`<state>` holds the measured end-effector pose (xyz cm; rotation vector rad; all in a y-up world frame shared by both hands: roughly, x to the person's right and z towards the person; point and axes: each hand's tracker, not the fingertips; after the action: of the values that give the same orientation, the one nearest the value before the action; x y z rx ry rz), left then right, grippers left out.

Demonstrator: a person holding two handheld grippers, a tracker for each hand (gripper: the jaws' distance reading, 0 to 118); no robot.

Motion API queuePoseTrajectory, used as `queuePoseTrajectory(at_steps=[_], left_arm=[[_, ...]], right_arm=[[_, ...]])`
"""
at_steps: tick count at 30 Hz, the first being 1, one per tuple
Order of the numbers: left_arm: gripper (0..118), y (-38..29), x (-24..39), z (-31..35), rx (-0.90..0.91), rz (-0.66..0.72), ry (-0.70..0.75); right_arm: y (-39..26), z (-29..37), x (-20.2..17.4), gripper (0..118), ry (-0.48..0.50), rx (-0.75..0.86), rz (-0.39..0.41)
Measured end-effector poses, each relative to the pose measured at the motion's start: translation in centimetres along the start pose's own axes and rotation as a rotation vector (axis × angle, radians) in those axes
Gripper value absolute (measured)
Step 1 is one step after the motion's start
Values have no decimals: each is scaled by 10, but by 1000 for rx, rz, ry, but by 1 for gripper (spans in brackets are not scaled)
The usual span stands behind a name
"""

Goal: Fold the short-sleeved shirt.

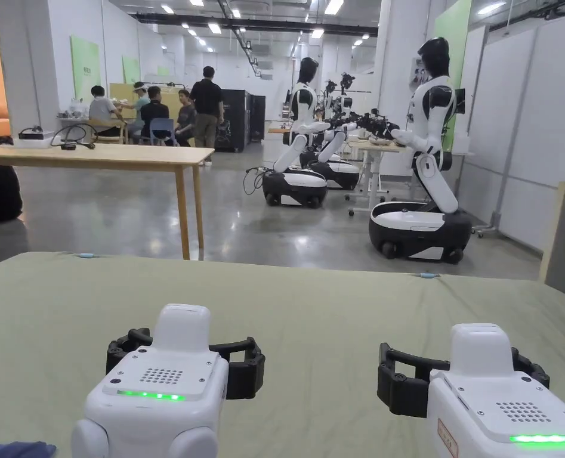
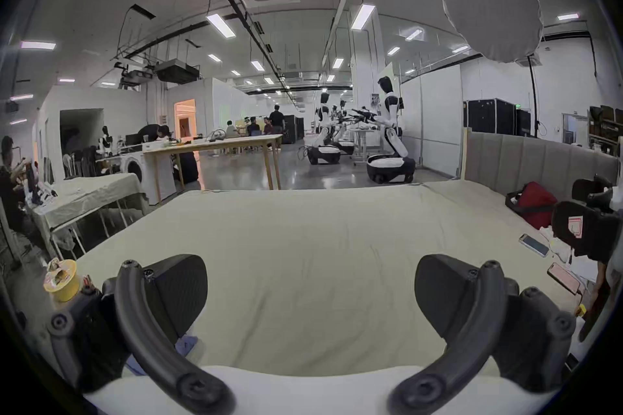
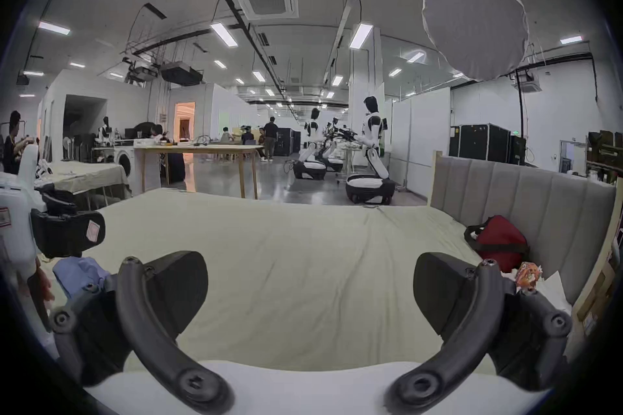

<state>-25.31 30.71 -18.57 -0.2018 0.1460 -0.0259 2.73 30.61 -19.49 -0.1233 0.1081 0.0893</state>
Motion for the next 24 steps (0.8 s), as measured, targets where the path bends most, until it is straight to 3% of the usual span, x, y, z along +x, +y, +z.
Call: queuePoseTrajectory(at_steps=[6, 24], left_arm=[[118, 4, -4, 4, 10, 18, -4], [118, 2, -4, 10, 13, 18, 3]], right_arm=[[-2, 1, -4, 118, 17, 0, 38], [-3, 3, -3, 118, 37, -13, 22]])
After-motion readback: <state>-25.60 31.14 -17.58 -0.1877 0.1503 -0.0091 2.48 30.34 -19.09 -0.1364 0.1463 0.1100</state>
